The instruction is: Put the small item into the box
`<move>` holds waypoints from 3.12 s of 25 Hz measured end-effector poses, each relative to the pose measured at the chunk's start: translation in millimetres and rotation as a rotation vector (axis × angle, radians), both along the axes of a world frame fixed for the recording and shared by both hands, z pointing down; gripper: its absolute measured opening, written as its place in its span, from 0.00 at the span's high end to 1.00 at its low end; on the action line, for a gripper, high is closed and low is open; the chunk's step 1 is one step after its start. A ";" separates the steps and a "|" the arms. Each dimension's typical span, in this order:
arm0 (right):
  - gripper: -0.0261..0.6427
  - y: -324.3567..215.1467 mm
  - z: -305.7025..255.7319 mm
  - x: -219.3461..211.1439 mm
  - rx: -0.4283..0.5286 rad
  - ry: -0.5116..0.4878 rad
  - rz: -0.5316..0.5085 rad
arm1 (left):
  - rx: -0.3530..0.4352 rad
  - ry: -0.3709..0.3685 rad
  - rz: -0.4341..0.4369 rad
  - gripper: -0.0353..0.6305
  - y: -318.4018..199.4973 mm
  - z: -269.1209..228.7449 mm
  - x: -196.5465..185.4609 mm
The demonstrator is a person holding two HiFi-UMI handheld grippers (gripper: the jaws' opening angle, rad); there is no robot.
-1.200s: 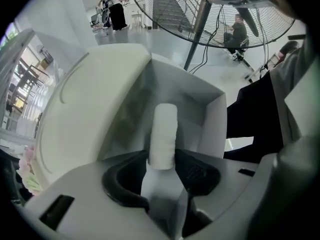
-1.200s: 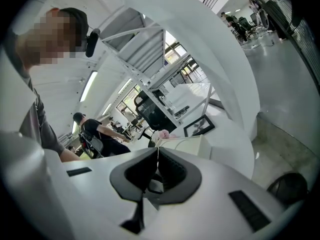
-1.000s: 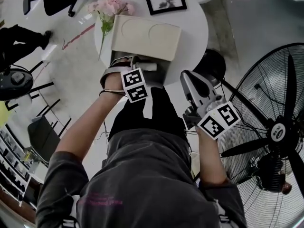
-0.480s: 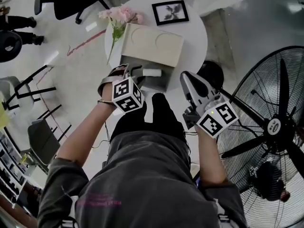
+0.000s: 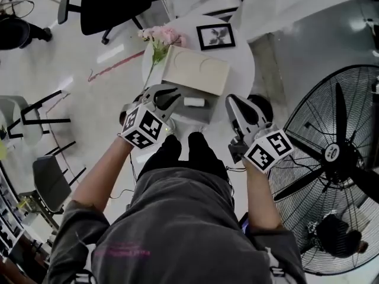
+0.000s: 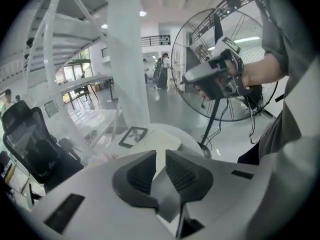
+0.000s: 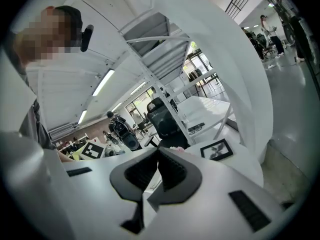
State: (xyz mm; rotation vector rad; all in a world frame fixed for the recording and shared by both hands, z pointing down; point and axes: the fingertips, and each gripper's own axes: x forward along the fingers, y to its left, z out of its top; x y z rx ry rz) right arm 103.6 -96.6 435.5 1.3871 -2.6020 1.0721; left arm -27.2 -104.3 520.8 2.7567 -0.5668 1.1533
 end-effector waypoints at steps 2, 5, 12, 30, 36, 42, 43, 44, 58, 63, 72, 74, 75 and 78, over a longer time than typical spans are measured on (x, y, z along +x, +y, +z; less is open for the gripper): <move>0.93 -0.7 -11.0 -3.7 0.022 0.009 -0.004 | 0.009 0.059 -0.027 0.85 -3.1 -15.3 -7.3; 0.93 -0.4 -25.1 -9.2 0.052 0.020 -0.013 | 0.037 0.112 -0.050 0.86 -7.6 -36.6 -18.4; 0.93 2.1 -55.8 -25.8 0.121 0.048 -0.030 | 0.111 0.237 -0.072 0.88 -6.1 -87.0 -33.0; 0.93 14.7 -111.9 -56.9 0.243 0.084 -0.035 | 0.179 0.445 -0.196 0.91 0.6 -163.7 -84.1; 0.93 19.1 -123.6 -67.1 0.276 0.094 -0.056 | 0.199 0.470 -0.205 0.91 7.0 -177.3 -92.3; 0.93 21.7 -130.5 -71.5 0.301 0.099 -0.076 | 0.176 0.493 -0.218 0.92 12.5 -176.3 -96.7; 0.93 22.3 -131.8 -72.6 0.304 0.099 -0.079 | 0.177 0.493 -0.218 0.92 13.8 -176.4 -97.1; 0.93 23.2 -132.9 -73.4 0.306 0.099 -0.082 | 0.177 0.494 -0.217 0.92 15.2 -176.6 -97.0; 0.93 29.7 -126.9 -75.9 0.293 0.091 -0.116 | 0.164 0.485 -0.207 0.93 28.5 -171.9 -84.7; 0.93 30.8 -123.9 -72.9 0.288 0.089 -0.113 | 0.164 0.485 -0.208 0.93 28.5 -171.3 -81.0; 0.93 30.1 -120.9 -65.6 0.277 0.084 -0.097 | 0.166 0.486 -0.202 0.92 25.7 -174.3 -73.9; 0.93 30.6 -120.2 -64.7 0.277 0.085 -0.097 | 0.166 0.486 -0.201 0.93 25.8 -174.6 -72.7; 0.93 30.7 -120.1 -64.2 0.277 0.085 -0.097 | 0.166 0.486 -0.201 0.93 25.9 -175.1 -72.0; 0.93 30.8 -120.5 -62.4 0.277 0.085 -0.096 | 0.168 0.485 -0.199 0.92 25.9 -176.3 -69.6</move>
